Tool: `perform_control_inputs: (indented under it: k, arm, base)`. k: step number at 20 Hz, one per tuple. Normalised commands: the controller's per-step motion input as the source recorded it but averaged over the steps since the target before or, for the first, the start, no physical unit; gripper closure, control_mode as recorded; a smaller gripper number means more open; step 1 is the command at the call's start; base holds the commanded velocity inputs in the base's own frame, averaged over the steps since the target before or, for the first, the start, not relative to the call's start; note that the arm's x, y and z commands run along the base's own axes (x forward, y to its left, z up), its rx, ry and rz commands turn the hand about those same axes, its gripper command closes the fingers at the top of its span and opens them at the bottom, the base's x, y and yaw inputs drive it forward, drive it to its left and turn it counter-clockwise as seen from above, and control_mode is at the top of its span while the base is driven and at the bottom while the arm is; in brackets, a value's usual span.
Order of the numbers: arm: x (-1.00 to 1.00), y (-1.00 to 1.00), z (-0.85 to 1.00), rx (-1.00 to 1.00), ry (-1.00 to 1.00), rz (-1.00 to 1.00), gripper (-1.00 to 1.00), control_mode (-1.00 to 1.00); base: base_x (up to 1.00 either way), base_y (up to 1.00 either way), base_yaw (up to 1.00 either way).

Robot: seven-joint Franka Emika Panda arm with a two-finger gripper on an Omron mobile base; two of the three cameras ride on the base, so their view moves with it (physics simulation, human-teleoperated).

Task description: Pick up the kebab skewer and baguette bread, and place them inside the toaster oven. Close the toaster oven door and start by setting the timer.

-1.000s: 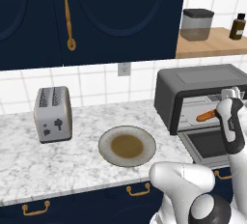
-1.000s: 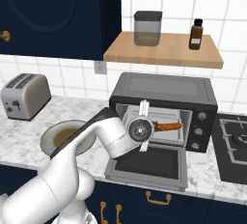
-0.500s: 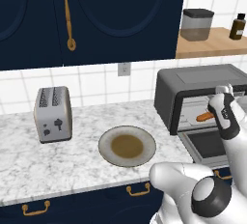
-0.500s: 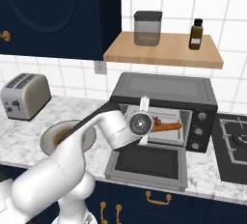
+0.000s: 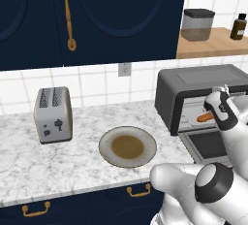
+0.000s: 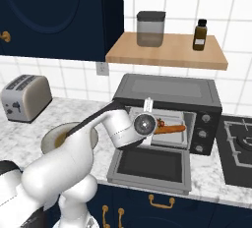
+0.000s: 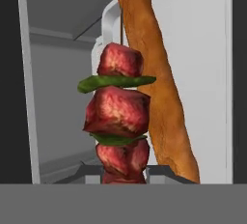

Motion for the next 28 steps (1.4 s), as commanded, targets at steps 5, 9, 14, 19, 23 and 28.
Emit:
perform_control_inputs:
  k: [5, 9, 14, 19, 23, 28]
  arm:
    - [0.21, 0.00, -0.22, 0.00, 0.00, 0.00, 1.00, -1.00]
    - [0.25, 0.00, -0.20, 0.00, -0.01, 0.00, 1.00, -1.00]
    - [0.29, 0.00, -0.14, 0.00, -0.02, 0.00, 1.00, -1.00]
    - [0.26, 0.00, -0.06, 0.00, 0.00, 0.00, -1.00, -1.00]
    - [0.00, 0.00, 0.00, 0.00, 0.00, 0.00, -1.00, -1.00]
    - [0.00, 0.00, 0.00, 0.00, 0.00, 0.00, -1.00, -1.00]
  base:
    - [0.00, 0.00, 0.00]
    - [0.00, 0.00, 0.00]
    - [0.00, 0.00, 0.00]
    - [0.00, 0.00, 0.00]
    - [0.00, 0.00, 0.00]
    - [0.00, 0.00, 0.00]
